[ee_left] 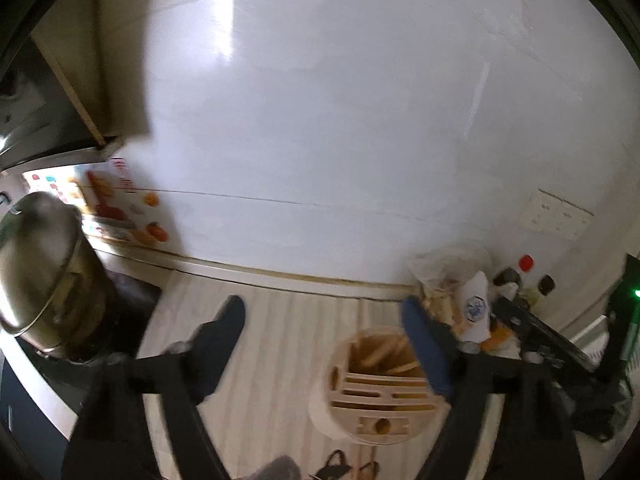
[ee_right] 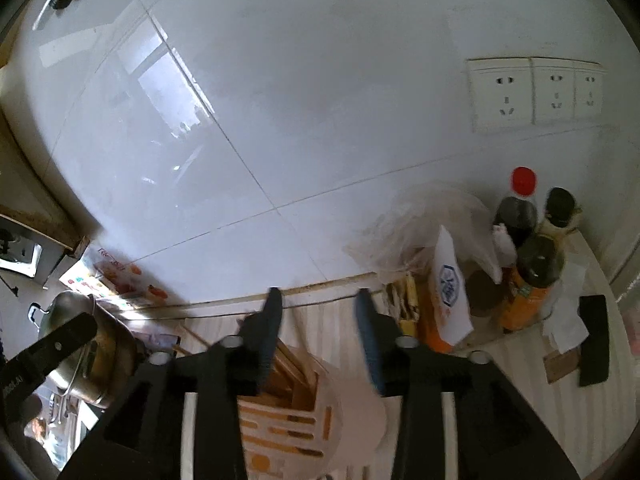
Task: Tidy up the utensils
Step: 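Lower both chopsticks into the holder slots and open both tools, then grasp a chopstick on the mat with the right tool while the left tool grasps another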
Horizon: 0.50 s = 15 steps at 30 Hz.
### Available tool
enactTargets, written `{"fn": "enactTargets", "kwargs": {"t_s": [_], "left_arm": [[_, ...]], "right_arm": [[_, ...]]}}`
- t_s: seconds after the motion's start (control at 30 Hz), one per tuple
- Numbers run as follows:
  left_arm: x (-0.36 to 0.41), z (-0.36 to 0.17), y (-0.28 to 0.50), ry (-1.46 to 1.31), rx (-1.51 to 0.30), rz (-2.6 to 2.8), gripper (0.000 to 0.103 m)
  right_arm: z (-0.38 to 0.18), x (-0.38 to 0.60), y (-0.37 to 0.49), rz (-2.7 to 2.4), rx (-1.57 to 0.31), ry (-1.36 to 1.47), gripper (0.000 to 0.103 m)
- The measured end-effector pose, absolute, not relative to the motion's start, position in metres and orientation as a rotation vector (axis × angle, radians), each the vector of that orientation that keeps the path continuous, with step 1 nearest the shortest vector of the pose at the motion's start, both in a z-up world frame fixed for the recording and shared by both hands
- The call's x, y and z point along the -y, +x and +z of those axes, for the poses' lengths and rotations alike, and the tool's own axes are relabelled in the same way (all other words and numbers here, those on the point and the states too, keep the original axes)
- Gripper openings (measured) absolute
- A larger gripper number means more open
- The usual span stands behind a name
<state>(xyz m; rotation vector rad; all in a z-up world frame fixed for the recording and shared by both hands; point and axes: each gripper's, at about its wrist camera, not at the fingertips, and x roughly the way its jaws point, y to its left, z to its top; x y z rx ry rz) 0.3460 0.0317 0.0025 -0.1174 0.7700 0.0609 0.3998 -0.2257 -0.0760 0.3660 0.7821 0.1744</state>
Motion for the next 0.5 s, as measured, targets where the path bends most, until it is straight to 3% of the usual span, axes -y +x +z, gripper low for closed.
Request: {"fn": "enactTargets", "kwargs": {"t_s": [0.1, 0.2, 0.33, 0.4, 0.5], "left_arm": [[-0.042, -0.011, 0.339, -0.106, -0.791, 0.094, 0.085], [-0.049, -0.033, 0.333, -0.101, -0.826, 0.111, 0.103], [-0.053, -0.067, 0.325, -0.073, -0.882, 0.139, 0.103], [-0.054, -0.086, 0.320, -0.060, -0.908, 0.153, 0.103], [-0.055, -0.125, 0.309, -0.033, -0.963, 0.183, 0.103]], "right_arm": [[-0.072, 0.234, 0.387, 0.161, -0.789, 0.367, 0.048], [-0.071, 0.242, 0.370, 0.137, -0.801, 0.372, 0.054], [-0.078, 0.245, 0.351, 0.123, -0.821, 0.371, 0.064], [-0.087, 0.243, 0.340, 0.118, -0.832, 0.359, 0.078], [-0.107, 0.238, 0.325, 0.095, -0.845, 0.319, 0.085]]}}
